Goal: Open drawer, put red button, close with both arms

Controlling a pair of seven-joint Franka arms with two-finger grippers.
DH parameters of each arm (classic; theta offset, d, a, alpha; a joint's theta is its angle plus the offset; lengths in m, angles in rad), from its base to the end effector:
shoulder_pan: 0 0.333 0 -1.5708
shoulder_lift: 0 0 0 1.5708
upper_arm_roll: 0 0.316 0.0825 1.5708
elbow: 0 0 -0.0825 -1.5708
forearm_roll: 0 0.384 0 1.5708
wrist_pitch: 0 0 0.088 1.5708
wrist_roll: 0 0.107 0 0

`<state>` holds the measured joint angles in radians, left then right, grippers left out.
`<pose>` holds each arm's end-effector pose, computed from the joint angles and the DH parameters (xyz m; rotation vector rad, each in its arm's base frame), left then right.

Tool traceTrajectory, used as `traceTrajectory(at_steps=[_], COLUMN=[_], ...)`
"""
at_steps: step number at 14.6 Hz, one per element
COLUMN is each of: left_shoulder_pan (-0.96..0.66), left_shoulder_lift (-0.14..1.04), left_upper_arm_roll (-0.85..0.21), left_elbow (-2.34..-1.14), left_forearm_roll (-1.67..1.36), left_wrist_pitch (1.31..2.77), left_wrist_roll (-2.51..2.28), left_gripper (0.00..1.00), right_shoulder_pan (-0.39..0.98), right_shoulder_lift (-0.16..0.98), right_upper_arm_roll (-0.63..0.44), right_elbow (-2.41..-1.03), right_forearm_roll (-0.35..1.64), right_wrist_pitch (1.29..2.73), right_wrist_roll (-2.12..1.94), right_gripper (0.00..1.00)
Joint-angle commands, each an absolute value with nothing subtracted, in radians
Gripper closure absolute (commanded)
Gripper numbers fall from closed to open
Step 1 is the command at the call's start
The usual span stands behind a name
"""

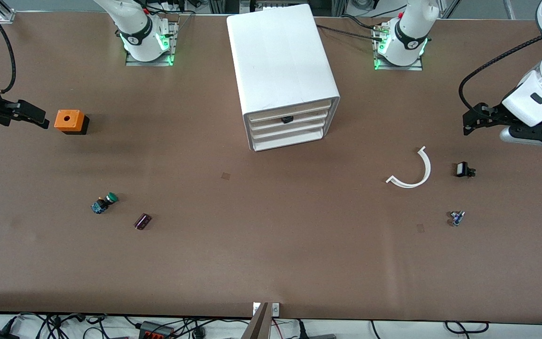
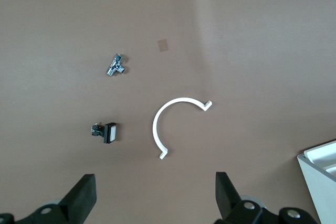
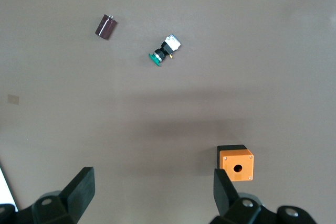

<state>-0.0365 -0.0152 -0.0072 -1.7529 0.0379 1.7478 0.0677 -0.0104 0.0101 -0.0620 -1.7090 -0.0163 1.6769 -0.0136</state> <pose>0.5588 -0.0210 0.5617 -3.0986 0.1829 -0.0150 0.5595 -0.0420 0.5624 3.1247 -0.0887 -0.0670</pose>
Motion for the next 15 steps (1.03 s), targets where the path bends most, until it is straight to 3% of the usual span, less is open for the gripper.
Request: traceTrajectory(at_steps=[1, 15], left_shoulder_pan=[-0.041, -0.043], left_shoulder_lift=[-0.023, 0.005], left_upper_arm_roll=[-0.008, -0.020], left_elbow=[-1.746, -1.701], left_forearm_roll=[0.054, 0.046], left_wrist_pitch=[1.718, 1.712], left_wrist_roll=[0.090, 0.089], left_gripper=[0.00, 0.00], right_shoulder_pan=[-0.014, 0.003], right_shoulder_lift=[-0.060, -0.052], right_upper_arm_roll=[-0.052, -0.052], right_elbow=[-1.799, -1.753], right_forearm_roll=[-0.035, -0.025], right_wrist_pitch=[1.730, 1.684], right_wrist_roll=[-0.020, -0.026], right_gripper=[0.00, 0.00])
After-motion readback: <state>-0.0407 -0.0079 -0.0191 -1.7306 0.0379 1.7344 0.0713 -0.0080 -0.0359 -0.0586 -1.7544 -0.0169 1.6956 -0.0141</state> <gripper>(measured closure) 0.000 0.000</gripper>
